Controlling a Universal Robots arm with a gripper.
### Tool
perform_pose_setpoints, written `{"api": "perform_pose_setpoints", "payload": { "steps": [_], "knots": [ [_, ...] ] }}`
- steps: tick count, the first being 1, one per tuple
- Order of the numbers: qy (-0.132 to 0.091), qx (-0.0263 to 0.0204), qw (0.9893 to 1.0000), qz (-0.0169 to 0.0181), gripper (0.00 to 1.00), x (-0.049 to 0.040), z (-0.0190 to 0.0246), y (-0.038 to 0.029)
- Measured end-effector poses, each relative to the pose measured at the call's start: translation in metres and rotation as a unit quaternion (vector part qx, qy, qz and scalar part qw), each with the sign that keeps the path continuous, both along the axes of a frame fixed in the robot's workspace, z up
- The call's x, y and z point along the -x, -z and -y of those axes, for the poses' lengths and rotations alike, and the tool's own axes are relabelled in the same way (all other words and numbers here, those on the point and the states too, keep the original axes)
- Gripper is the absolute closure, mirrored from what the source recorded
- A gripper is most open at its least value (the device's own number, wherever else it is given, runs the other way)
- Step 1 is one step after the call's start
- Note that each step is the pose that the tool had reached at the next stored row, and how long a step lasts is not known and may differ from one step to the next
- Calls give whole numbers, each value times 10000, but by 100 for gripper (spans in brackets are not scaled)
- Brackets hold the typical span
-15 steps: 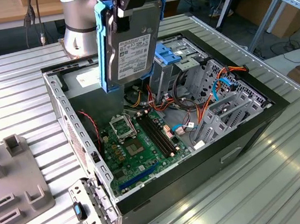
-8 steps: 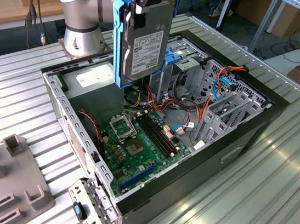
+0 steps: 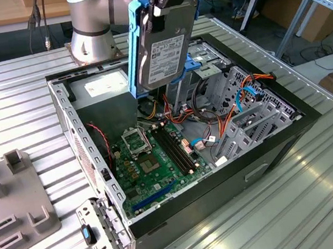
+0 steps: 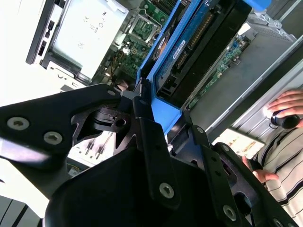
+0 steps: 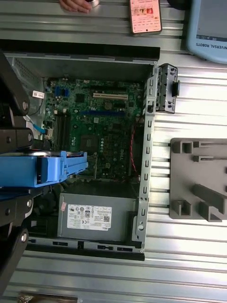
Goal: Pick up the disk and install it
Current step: 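Pick up the disk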
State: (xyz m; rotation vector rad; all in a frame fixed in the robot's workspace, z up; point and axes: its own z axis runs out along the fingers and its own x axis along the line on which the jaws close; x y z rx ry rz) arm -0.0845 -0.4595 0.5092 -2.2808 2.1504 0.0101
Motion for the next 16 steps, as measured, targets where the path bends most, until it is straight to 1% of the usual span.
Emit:
{"api": "perform_pose_setpoints", "payload": {
  "steps": [2,8,10,11,12,14,16],
  "knots": [
    [0,0,10000,0,63,-17,1,1],
    [-1,0,10000,0,63,-26,0,1],
    [0,0,10000,0,63,-57,-1,1],
    [0,0,10000,0,63,-100,0,1],
    [0,0,10000,0,63,-116,0,2],
    [0,0,10000,0,63,-138,1,1],
    [0,0,10000,0,63,-139,0,1]
  ]
}}
